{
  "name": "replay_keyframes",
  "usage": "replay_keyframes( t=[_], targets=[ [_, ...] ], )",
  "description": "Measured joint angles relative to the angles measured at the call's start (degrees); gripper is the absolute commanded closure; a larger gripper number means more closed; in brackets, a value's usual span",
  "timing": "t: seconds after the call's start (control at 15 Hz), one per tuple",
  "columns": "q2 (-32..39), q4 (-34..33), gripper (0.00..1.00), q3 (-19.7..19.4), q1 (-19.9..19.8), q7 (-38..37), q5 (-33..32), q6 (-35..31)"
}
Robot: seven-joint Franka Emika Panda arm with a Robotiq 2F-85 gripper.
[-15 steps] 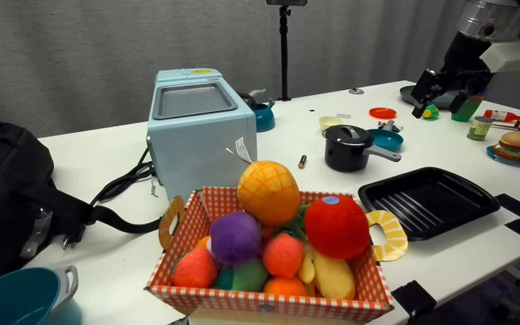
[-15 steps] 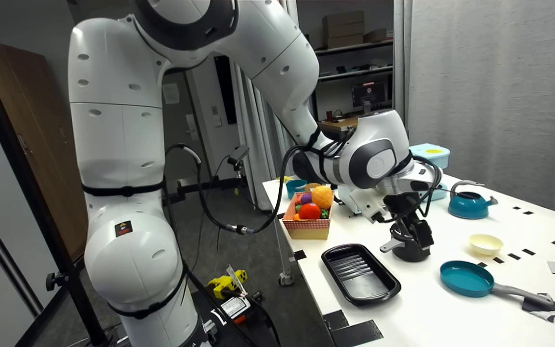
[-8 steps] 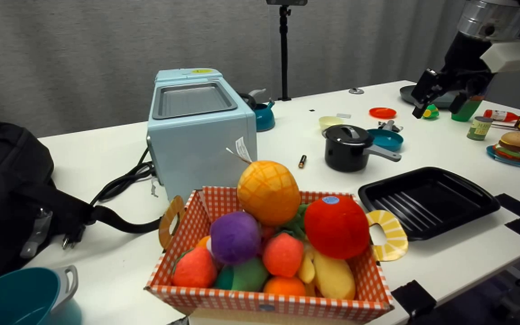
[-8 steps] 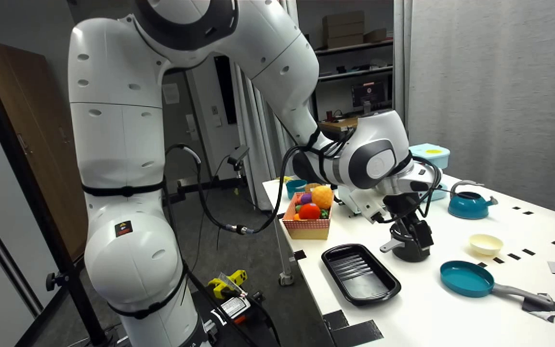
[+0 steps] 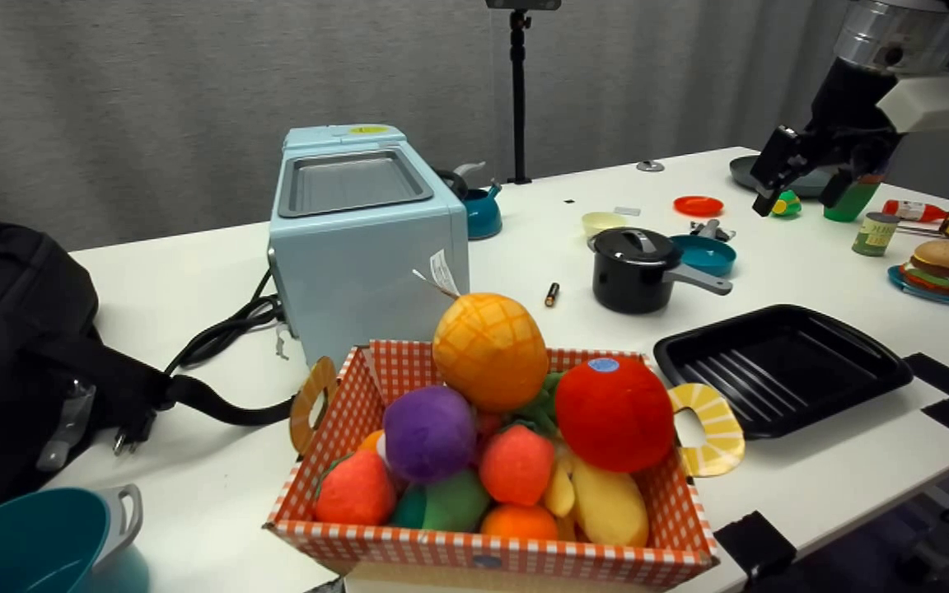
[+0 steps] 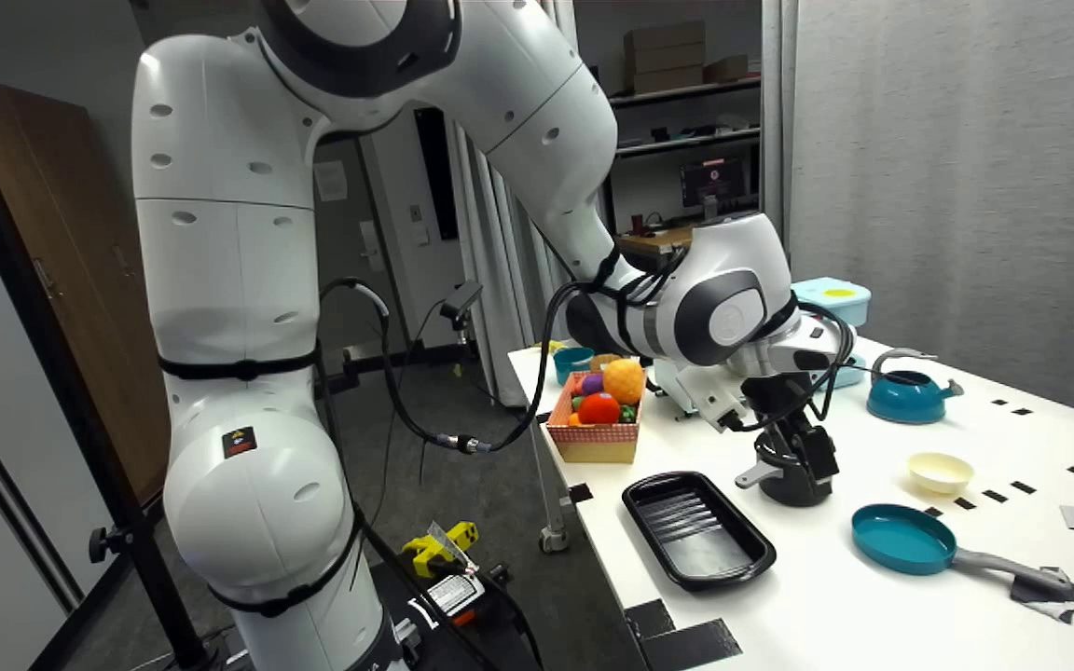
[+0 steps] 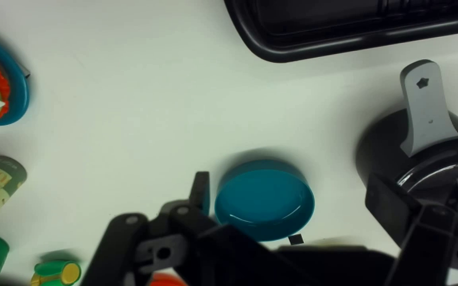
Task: Take the lid on the pan and put it on the pot
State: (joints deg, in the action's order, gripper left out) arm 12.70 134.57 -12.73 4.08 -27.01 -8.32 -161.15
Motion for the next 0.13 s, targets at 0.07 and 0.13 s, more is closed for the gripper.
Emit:
replay_keyframes(
  t=[0.07,0.13],
  targets=[
    [0.0,0.0,0.0,0.0,0.0,0.0,0.0,0.0],
    [0.0,0.0,0.0,0.0,0.0,0.0,0.0,0.0]
  ],
)
